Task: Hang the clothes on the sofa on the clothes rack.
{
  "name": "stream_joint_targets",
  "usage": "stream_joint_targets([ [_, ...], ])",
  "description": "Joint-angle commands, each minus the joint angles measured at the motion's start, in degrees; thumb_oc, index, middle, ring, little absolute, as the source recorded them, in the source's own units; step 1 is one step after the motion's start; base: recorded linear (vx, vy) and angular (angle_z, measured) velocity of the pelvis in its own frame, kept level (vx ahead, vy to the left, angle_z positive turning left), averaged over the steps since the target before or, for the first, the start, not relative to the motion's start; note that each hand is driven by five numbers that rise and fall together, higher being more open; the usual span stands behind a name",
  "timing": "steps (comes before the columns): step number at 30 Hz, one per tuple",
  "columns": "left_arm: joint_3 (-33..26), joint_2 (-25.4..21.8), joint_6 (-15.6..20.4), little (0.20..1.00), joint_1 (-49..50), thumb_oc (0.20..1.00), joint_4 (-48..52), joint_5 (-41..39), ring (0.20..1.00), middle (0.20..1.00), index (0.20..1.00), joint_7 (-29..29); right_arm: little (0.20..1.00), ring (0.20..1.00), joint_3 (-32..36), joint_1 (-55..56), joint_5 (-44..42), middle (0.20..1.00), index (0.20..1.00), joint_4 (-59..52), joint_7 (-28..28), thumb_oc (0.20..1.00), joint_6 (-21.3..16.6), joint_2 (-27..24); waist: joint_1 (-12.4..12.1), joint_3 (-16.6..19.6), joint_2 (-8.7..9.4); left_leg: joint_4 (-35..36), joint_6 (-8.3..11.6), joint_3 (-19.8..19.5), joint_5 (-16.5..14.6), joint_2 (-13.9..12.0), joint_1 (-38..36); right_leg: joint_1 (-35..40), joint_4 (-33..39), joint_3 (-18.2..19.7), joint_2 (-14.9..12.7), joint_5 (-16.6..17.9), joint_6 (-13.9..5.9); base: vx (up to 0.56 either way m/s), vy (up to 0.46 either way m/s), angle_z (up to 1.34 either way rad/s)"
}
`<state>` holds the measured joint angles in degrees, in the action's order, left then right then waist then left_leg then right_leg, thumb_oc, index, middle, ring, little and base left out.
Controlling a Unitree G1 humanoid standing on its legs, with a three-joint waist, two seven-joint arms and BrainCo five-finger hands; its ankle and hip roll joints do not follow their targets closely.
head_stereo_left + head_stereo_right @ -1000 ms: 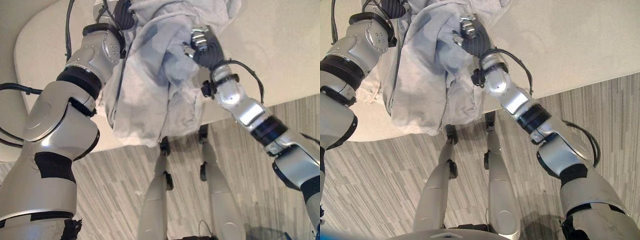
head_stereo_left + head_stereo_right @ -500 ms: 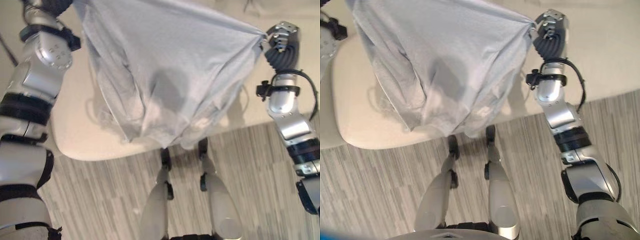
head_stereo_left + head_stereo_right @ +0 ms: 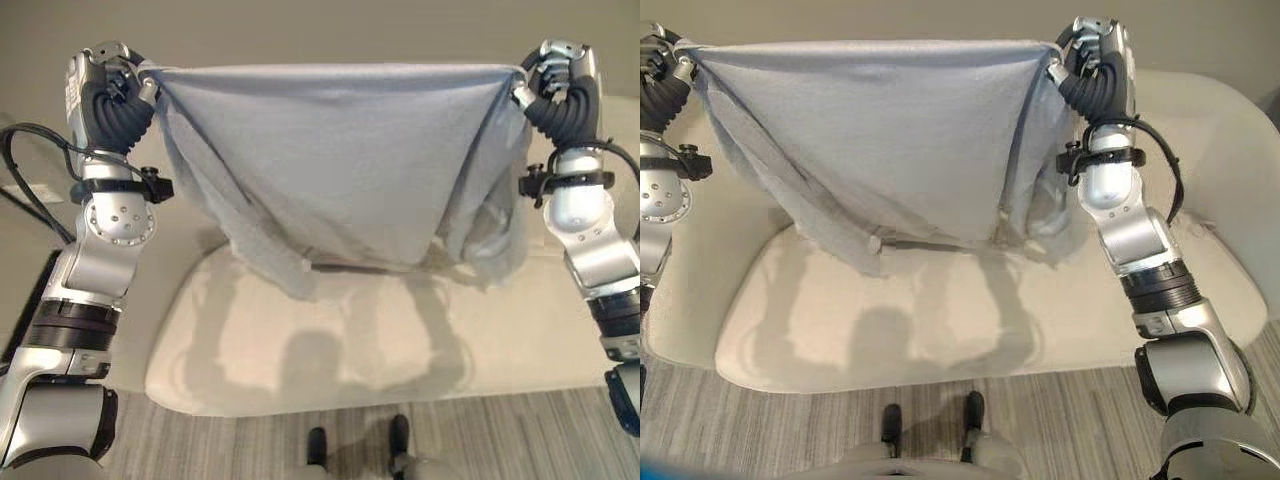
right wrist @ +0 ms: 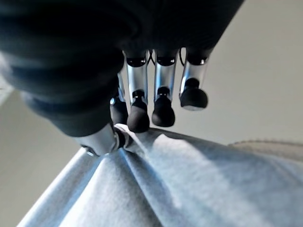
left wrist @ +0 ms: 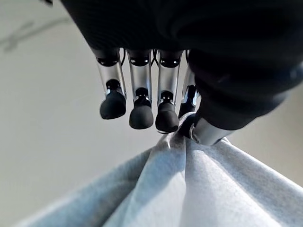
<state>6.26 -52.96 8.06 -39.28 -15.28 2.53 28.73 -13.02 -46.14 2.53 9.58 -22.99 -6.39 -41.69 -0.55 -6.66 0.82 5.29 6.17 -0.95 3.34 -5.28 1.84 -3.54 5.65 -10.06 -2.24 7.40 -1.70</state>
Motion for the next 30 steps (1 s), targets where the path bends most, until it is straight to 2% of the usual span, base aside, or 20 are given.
stream_joint_targets([
  [1,0.9,2.9,0.6,0.200,-2.5,0.200,1.1,0.5,0.200,0.200,0.200,1.7,0.200,0.200,-0.7,0.8,1.5,0.200,0.200,-1.6,0.8,0.200,-1.4,0.3,-2.0,7.3,-0.48,-0.3,1.47,2.0,-3.7,-0.8,-2.0,2.4,-1.0,-0.1,-7.0,-3.3,-10.10,0.06,0.026,0.39],
  [2,4.6,5.5,0.5,0.200,-4.6,0.200,2.2,0.9,0.200,0.200,0.200,0.8,0.200,0.200,-1.8,1.2,1.8,0.200,0.200,-1.3,1.3,0.200,-1.3,1.1,-3.1,8.6,-0.87,-0.3,1.64,1.3,-4.0,-0.6,-2.8,3.8,-1.1,-1.2,-7.4,-3.7,-10.34,0.07,0.027,0.45],
  [5,12.7,7.3,0.5,0.200,-12.0,0.200,0.1,0.3,0.200,0.200,0.200,-0.9,0.200,0.200,-3.2,0.3,2.2,0.200,0.200,0.5,0.5,0.200,-0.8,1.0,-4.7,10.1,-1.39,-0.3,1.73,-0.3,-4.3,-0.1,-3.4,5.6,-1.6,-2.9,-8.3,-4.2,-10.73,0.08,0.029,0.40],
  [8,17.1,7.9,0.9,0.200,-15.3,0.200,-1.6,-1.1,0.200,0.200,0.200,-2.4,0.200,0.200,-3.0,1.1,2.1,0.200,0.200,0.7,0.2,0.200,-0.5,1.5,-6.9,10.6,-1.36,-0.3,1.54,-2.6,-4.2,0.5,-3.8,7.2,-2.2,-5.0,-9.1,-4.9,-10.99,0.05,0.009,0.46],
  [15,14.8,7.7,1.5,0.200,-11.6,0.200,0.0,-2.5,0.200,0.200,0.200,-3.5,0.200,0.200,-4.4,1.9,4.2,0.200,0.200,0.2,1.5,0.200,-0.8,1.4,-9.8,10.6,-0.82,-0.3,1.50,-6.2,-3.9,1.5,-3.6,9.2,-2.6,-8.0,-9.7,-5.5,-10.91,0.03,0.007,0.35],
  [23,12.1,8.0,1.2,0.200,-9.0,0.200,1.4,-3.6,0.200,0.200,0.200,-4.2,0.200,0.200,-4.2,2.1,5.2,0.200,0.200,-1.3,1.3,0.200,0.0,1.6,-10.1,9.1,-0.96,-0.3,1.32,-8.4,-3.2,1.8,-2.2,8.3,-4.0,-8.7,-9.6,-6.1,-10.65,-0.01,0.002,0.16],
  [30,13.3,6.7,1.3,0.200,-11.9,0.200,-0.3,-5.4,0.200,0.200,0.200,-3.7,0.200,0.200,-6.6,-2.1,5.4,0.200,0.200,-0.3,1.3,0.200,0.4,-0.8,-9.8,9.1,-1.14,-0.3,1.51,-8.2,-3.0,1.6,-1.8,7.8,-3.6,-8.3,-9.3,-5.8,-10.66,0.00,0.000,0.00],
])
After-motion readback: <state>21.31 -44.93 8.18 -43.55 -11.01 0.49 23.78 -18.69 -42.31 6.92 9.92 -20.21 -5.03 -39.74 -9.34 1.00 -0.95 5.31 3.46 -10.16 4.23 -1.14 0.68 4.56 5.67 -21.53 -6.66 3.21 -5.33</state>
